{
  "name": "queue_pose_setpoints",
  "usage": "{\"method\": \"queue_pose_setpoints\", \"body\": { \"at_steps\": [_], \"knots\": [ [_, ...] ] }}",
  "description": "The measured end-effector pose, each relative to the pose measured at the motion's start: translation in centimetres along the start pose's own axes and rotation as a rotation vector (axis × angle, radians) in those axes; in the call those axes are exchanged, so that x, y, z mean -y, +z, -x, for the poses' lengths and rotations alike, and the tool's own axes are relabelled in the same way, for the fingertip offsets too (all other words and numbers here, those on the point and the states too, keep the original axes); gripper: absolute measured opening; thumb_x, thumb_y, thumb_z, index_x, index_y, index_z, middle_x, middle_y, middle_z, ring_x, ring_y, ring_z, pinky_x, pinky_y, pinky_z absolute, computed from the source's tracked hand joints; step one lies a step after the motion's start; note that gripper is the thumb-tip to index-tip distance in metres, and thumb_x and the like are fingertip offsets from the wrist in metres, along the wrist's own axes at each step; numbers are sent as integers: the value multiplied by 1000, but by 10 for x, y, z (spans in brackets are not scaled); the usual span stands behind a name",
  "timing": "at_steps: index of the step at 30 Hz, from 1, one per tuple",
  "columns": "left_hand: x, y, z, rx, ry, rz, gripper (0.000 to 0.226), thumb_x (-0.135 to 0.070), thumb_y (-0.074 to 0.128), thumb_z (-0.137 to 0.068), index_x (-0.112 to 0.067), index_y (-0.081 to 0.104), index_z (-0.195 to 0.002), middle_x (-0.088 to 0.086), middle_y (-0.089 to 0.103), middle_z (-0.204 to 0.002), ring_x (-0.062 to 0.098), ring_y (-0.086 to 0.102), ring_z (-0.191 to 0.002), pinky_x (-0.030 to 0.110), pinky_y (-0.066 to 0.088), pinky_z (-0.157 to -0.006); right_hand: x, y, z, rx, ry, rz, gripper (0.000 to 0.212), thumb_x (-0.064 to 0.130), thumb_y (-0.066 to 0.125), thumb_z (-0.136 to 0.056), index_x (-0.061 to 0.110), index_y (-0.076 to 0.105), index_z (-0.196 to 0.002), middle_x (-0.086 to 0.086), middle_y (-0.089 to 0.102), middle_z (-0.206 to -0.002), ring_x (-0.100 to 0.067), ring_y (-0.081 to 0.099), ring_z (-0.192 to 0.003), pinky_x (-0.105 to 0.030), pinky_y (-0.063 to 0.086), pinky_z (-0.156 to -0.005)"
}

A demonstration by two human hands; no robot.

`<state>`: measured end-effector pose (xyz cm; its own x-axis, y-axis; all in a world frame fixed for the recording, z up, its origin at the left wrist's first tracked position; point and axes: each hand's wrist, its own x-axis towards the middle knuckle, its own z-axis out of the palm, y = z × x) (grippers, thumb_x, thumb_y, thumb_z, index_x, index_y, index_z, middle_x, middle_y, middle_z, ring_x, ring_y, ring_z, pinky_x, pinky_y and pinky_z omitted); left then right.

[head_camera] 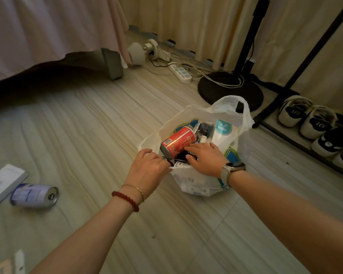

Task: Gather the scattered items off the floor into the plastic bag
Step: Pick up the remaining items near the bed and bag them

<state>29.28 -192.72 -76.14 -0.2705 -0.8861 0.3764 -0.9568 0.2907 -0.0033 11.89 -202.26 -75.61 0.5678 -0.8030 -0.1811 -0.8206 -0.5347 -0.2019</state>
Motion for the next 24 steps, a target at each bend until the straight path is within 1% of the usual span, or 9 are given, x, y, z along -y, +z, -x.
{"method": "queue_pose_setpoints", "body": {
  "at_steps": [2, 5, 7, 9, 11, 15, 17, 21, 24],
  "knots": [
    [-3, -1, 6, 33, -15, 27, 23, -27, 86, -56, -22, 64, -57, -4, 59, -47, 15, 58, -47, 27, 44, -76, 2, 0, 10, -11, -49, 34, 37, 38, 30, -96, 23, 53, -121, -5, 59, -121, -22, 51, -109, -38, 36, -90],
    [-11, 3, 14, 12, -43, 115, 24, -17, 86, -56, -17, 63, -59, -1, 60, -49, 18, 55, -44, 20, 47, -52, 3, 6, 31, 47, -90, 37, 38, 40, 28, -97, 16, 58, -100, -6, 64, -98, -22, 57, -83, -31, 40, -68],
    [-11, 1, 15, -32, -52, 197, 18, -9, 80, -64, -13, 63, -64, 3, 61, -53, 21, 56, -47, 22, 46, -48, 4, 12, 43, -5, -74, -4, 37, 38, 29, -97, 14, 55, -89, -8, 63, -92, -24, 57, -80, -32, 40, -67],
    [-4, -4, 18, -87, -38, 210, 6, -11, 61, -75, -11, 64, -70, 5, 62, -57, 22, 58, -51, 26, 46, -50, 14, 15, 51, -63, -60, -105, 30, 36, 29, -98, 17, 46, -82, -7, 59, -87, -27, 57, -82, -31, 37, -65],
    [9, -13, 20, -130, -48, 217, 21, -13, 46, -79, -8, 66, -74, 8, 63, -62, 25, 59, -55, 31, 49, -54, 30, 16, 56, -105, -78, -217, 26, 33, 30, -98, 17, 42, -83, -4, 54, -83, -26, 55, -79, -30, 36, -65],
    [29, -31, 42, -229, -101, 184, 23, -11, 45, -86, -4, 66, -80, 13, 61, -67, 22, 48, -70, 32, 38, -65, 58, 21, 63, -165, -224, -365, 28, 32, 34, -97, 10, 51, -92, -7, 57, -89, -22, 52, -78, -31, 40, -69],
    [35, -34, 64, -216, -135, 162, 20, -12, 46, -86, -6, 65, -82, 12, 61, -68, 23, 50, -70, 30, 37, -66, 62, 27, 66, -110, -341, -297, 30, 36, 32, -95, 13, 52, -96, -5, 58, -92, -20, 52, -80, -28, 39, -69],
    [41, -29, 101, -105, -96, 112, 9, -14, 50, -84, -14, 59, -83, 7, 59, -63, 27, 56, -61, 31, 38, -73, 55, 38, 66, -21, -404, -92, 36, 39, 29, -95, 16, 56, -101, -6, 63, -93, -23, 57, -83, -36, 48, -73],
    [38, -22, 118, -23, -67, 99, 14, -18, 51, -84, -16, 63, -77, 2, 61, -65, 24, 59, -64, 31, 37, -87, 53, 48, 66, -19, -487, 65, 43, 41, 25, -90, 20, 62, -93, -1, 65, -83, -19, 59, -74, -28, 43, -67]
  ]
}}
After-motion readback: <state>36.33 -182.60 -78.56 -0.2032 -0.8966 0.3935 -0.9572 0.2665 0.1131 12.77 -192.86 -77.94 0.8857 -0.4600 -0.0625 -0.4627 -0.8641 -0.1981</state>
